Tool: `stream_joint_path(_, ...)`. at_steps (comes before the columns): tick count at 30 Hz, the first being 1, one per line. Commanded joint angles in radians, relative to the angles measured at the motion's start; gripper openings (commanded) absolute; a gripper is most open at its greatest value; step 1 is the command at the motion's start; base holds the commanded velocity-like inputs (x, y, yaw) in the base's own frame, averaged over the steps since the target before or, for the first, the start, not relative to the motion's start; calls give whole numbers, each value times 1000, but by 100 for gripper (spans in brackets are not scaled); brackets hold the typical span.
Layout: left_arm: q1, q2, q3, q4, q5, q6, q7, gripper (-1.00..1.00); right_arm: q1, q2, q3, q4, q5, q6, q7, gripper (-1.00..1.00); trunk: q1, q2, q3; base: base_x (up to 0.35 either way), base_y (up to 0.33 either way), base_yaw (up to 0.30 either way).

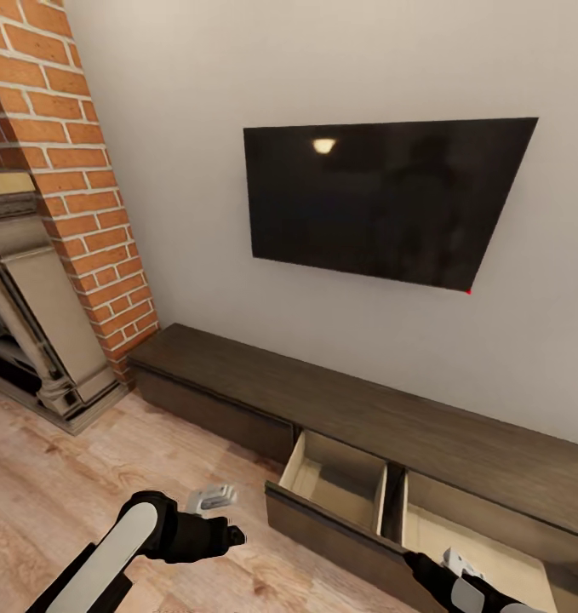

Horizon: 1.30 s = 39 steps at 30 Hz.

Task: Place each of the two pumpkins and all three candles from the living room inside a cabinet in the living room (use any cabinet), then make sure every cabinet is closed, and position the cauldron so it is next to a table in the living room.

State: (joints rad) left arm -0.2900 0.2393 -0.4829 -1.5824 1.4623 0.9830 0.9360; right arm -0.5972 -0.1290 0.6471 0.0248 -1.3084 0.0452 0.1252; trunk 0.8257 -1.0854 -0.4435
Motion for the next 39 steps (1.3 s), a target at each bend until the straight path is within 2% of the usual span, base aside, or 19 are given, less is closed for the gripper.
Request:
stream_joint_path(1,-1,0,-2,-1,9,0,10,100,-1,0,8,2,-10,1,7,100,0,-1,-1,0,0,291)
stream_joint_path(17,-1,2,0,-1,12,0,10,100,-1,2,9,2,-10,-4,7,100,0,-1,-1,0,0,291)
stream_joint_path(23,-1,2,30,-1,12,1,10,100,-1,5,9,2,-10,-4,7,100,0,-1,-1,0,0,291)
stream_joint_path(39,-1,2,41,-1,14,2,0,100,-1,14,9,3,-9,-10,7,100,0,-1,-1,0,0,291)
